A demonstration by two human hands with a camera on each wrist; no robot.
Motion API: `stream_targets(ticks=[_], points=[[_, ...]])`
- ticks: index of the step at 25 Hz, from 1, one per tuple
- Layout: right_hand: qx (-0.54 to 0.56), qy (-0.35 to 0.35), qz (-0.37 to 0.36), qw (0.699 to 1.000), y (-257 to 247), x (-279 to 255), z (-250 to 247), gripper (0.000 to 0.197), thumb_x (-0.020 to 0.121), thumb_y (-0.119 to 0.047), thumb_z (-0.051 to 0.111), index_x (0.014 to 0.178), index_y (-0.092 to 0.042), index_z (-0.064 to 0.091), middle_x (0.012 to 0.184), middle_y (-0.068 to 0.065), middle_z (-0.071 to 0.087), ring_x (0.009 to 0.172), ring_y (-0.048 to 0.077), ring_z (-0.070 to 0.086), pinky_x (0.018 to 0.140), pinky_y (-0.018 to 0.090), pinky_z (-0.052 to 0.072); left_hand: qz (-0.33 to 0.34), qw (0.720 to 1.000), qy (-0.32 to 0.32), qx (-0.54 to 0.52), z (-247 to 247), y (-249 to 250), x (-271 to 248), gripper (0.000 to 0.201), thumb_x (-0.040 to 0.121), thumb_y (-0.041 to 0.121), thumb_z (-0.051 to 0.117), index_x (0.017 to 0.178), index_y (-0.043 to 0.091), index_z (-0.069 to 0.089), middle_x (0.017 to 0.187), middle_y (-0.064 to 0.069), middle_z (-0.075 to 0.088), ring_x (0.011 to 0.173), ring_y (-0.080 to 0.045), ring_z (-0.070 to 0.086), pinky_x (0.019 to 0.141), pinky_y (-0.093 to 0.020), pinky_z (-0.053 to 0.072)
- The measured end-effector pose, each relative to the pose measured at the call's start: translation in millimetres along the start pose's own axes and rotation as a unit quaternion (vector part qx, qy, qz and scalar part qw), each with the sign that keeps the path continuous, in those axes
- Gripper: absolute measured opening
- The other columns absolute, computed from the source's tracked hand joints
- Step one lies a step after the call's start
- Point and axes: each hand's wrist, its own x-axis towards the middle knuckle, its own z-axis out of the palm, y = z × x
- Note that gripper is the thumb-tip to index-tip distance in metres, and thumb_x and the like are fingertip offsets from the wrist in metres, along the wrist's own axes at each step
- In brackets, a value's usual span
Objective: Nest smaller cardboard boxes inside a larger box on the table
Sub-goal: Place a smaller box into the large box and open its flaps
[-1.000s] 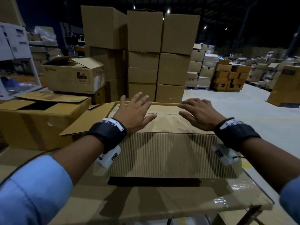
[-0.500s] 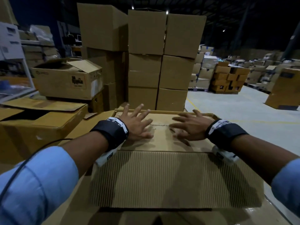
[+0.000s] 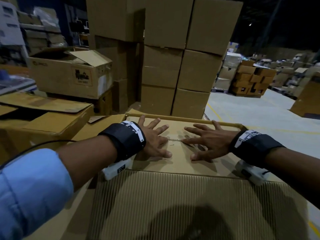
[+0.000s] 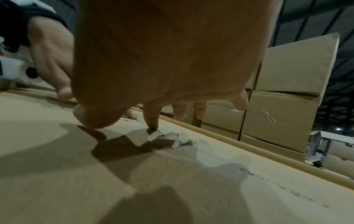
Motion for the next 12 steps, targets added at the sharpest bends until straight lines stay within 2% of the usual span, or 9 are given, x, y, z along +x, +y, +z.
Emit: stream_targets(ticks=[6,12], points=[[-0.015,-0.014,-0.028,0.999,2.1,1.6,2.4,0.087,0.079,-0.089,0.021,0.152,-0.051,-0.005,0.163,-0.011,-0.021,0.152,0.026,-0.013,0.104,0.081,-0.002,-0.021,0.999,-0.026,0.004,7.0,-0.9,1.5,0.086,0.081,0.088,0.016,0.155,0.047,0.001,0.162,0.008,-0.025,0.146,-0.031,-0.028,0.106,-0.073,-0.017],[-0.020,-0.009,-0.052,0.998,-6.8,-2.3,-0.4,0.083,0.082,-0.086,0.022,0.153,-0.050,-0.003,0.163,-0.008,-0.021,0.151,0.028,-0.015,0.103,0.082,-0.005,-0.025,0.999,-0.046,0.002,3.8,0.2,0.5,0.085,0.080,0.089,0.023,0.153,0.050,0.003,0.161,0.009,-0.028,0.144,-0.033,-0.032,0.105,-0.074,-0.019]])
